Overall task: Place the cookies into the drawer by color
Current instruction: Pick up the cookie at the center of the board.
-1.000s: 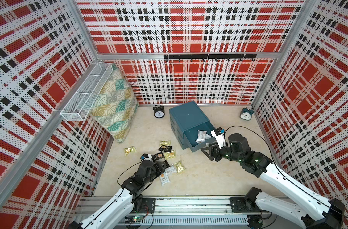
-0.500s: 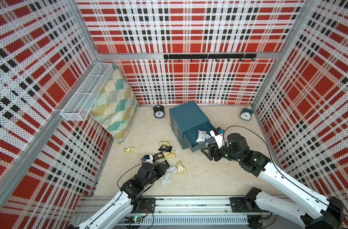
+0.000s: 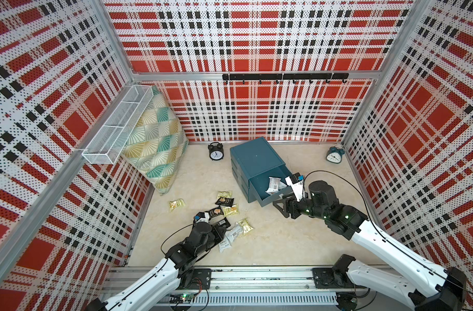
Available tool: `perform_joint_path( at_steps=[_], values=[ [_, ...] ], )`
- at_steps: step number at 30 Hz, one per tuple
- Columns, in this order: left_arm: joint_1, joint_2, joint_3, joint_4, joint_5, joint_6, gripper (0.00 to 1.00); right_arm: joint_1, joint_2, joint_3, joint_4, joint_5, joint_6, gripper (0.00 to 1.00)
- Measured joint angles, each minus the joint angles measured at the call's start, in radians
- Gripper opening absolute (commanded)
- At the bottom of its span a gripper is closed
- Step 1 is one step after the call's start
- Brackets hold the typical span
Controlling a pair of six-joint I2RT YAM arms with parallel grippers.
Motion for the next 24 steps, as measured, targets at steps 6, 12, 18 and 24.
perform_joint_path(
  at_steps=[6, 12, 18, 24],
  values=[
    [0.000, -0.029, 0.000, 0.000, 0.009, -0.001, 0.00, 0.000, 0.000, 0.000, 0.000, 0.000, 0.000, 0.68],
    [0.000, -0.052, 0.043, -0.001, 0.044, 0.000, 0.00, 0.000, 0.000, 0.000, -0.001, -0.003, 0.000, 0.68],
    [0.000, -0.058, 0.169, 0.003, 0.059, 0.006, 0.00, 0.000, 0.000, 0.000, -0.002, -0.003, 0.000, 0.74],
    [0.015, -0.014, 0.301, 0.000, 0.072, 0.034, 0.00, 0.000, -0.006, 0.005, -0.011, -0.001, 0.000, 1.00]
  ],
)
